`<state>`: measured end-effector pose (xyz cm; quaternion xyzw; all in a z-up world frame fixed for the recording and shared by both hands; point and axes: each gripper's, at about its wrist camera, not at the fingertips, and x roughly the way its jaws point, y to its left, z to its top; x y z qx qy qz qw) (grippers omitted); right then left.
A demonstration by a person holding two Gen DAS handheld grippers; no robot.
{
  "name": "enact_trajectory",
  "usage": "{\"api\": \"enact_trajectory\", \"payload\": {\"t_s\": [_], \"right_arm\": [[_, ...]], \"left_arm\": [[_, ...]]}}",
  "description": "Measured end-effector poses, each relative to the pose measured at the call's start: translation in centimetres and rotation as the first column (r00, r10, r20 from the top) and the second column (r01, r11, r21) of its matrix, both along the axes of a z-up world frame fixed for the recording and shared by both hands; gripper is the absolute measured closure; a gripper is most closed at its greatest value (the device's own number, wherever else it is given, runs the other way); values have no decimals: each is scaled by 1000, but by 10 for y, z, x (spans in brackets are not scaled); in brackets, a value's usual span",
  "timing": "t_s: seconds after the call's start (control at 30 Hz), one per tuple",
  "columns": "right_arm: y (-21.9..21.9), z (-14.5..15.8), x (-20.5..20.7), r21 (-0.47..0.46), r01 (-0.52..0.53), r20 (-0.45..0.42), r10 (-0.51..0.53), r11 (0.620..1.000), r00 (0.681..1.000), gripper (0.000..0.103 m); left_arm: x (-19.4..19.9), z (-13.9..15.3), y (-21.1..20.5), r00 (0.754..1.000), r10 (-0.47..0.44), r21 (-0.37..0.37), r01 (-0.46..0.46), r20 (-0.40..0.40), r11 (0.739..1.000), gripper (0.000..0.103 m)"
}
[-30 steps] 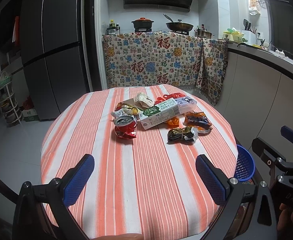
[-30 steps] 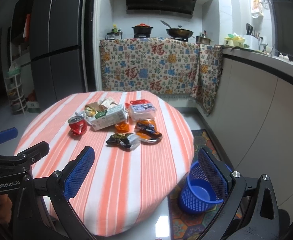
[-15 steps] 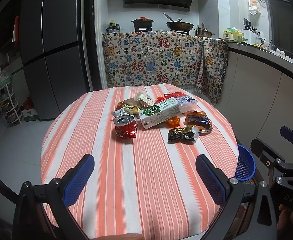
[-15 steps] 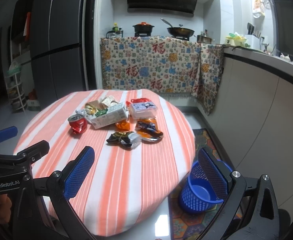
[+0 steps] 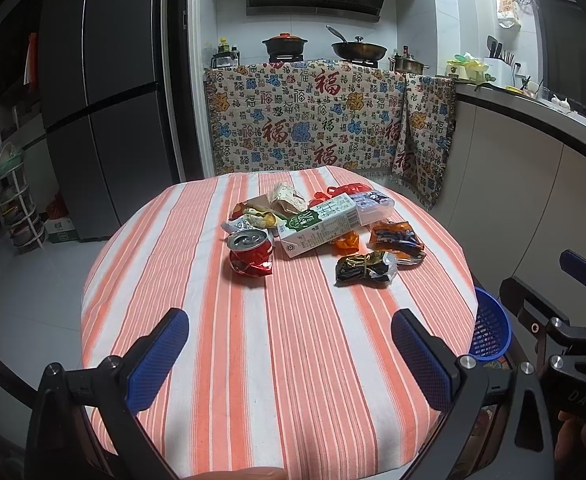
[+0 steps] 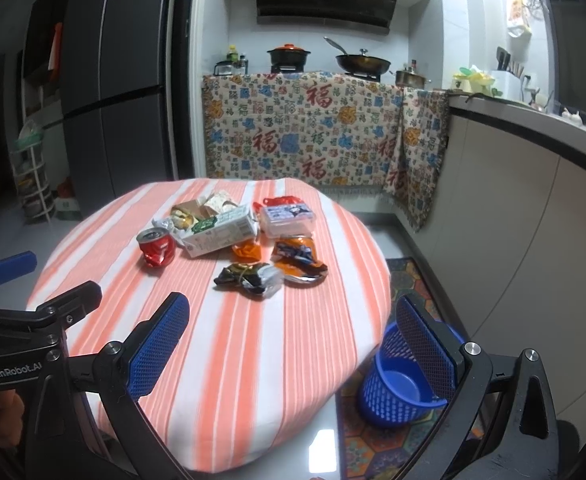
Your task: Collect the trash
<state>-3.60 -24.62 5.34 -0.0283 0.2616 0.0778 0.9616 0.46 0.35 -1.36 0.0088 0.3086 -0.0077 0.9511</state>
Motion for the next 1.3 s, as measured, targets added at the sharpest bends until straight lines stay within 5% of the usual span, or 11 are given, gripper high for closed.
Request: {"api": "enact_trajectory", "payload": {"t_s": [1.3], "right_arm": [[3, -1, 1, -3, -10, -10, 10, 1000, 1000, 0]], "left_arm": [[3, -2, 2, 1000, 4, 5, -4, -10, 1000, 0]]}}
